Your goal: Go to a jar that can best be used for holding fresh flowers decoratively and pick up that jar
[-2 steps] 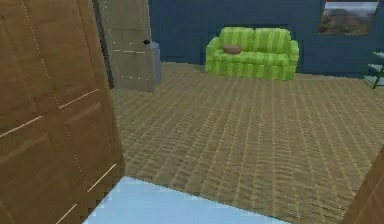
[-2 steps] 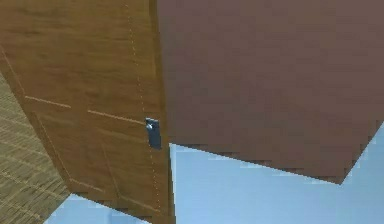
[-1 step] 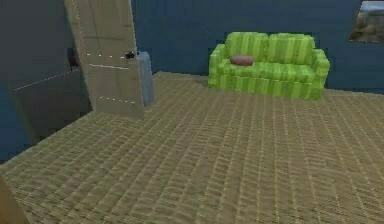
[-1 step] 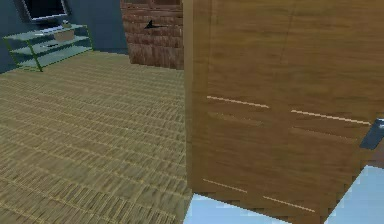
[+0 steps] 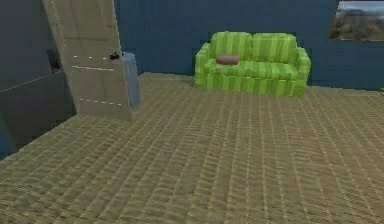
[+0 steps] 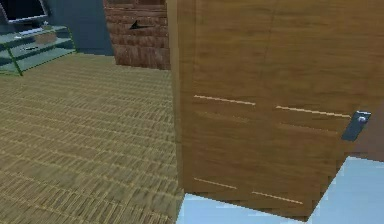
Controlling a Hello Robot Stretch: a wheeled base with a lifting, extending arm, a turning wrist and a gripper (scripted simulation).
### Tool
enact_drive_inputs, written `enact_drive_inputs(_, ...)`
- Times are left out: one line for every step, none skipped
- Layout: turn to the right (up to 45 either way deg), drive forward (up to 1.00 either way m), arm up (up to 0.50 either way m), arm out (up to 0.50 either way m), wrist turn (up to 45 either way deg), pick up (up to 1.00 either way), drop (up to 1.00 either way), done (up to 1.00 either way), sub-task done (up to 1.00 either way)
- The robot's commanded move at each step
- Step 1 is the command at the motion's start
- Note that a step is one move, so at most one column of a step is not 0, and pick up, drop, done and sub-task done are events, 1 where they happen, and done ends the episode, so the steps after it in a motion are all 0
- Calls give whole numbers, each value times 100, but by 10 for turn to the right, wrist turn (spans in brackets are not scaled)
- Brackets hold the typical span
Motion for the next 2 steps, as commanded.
enact_drive_inputs(0, 35, 0, 0, 0, 0, 0, 0, 0)
enact_drive_inputs(-450, 0, 0, 0, 0, 0, 0, 0, 0)
